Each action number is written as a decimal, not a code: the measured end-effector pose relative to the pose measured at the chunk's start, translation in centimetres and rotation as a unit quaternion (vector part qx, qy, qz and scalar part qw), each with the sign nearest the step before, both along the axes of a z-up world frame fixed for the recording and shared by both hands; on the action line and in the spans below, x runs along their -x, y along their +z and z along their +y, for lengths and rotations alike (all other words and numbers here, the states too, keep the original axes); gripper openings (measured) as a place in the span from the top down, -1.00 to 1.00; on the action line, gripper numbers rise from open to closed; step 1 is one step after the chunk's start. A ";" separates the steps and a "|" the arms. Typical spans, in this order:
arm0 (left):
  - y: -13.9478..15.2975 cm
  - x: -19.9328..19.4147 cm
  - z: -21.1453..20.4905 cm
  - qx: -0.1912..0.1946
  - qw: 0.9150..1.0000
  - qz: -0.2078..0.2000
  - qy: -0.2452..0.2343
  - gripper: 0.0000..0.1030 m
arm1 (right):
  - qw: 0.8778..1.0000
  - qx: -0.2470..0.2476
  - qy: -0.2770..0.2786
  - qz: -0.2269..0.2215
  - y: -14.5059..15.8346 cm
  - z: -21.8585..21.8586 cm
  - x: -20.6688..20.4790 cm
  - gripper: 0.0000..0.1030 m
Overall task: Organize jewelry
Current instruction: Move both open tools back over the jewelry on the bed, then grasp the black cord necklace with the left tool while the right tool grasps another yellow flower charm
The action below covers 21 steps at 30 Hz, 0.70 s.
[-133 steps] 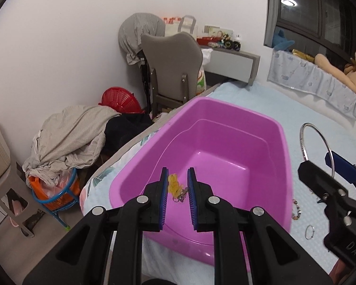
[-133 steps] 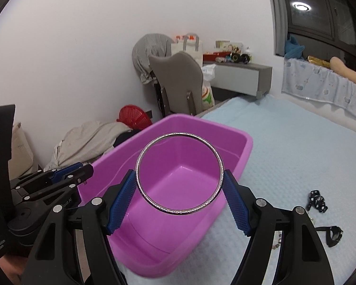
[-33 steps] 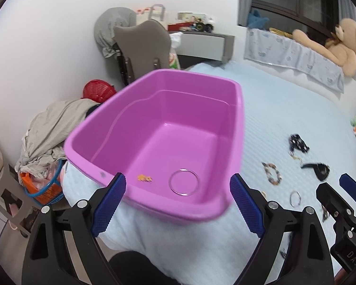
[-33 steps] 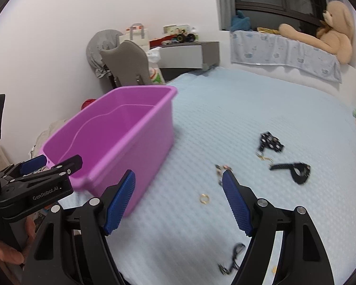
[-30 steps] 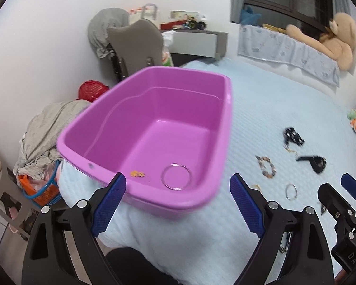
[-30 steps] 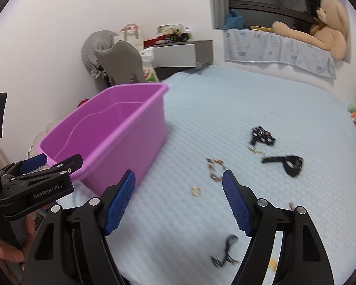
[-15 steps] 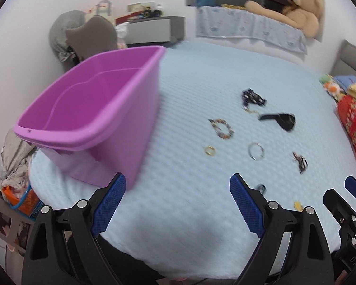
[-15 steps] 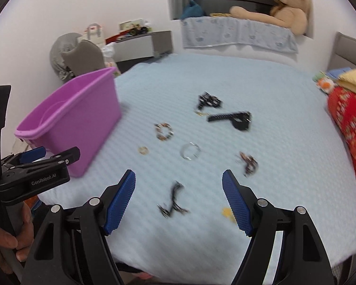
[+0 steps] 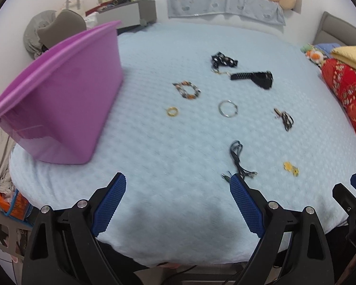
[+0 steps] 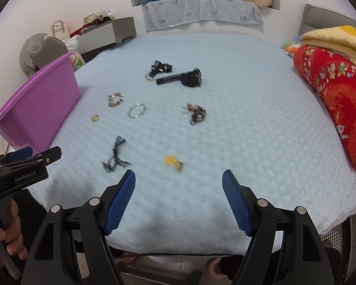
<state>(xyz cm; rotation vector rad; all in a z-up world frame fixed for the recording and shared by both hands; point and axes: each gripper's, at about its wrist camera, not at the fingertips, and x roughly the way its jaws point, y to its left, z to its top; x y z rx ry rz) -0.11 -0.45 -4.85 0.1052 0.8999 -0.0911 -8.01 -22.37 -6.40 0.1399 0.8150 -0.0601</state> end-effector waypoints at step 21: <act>-5.6 -3.8 -5.0 -0.011 0.998 0.053 -0.032 -0.71 | 0.998 0.000 0.029 0.049 -6.1 -1.7 -5.1 -0.41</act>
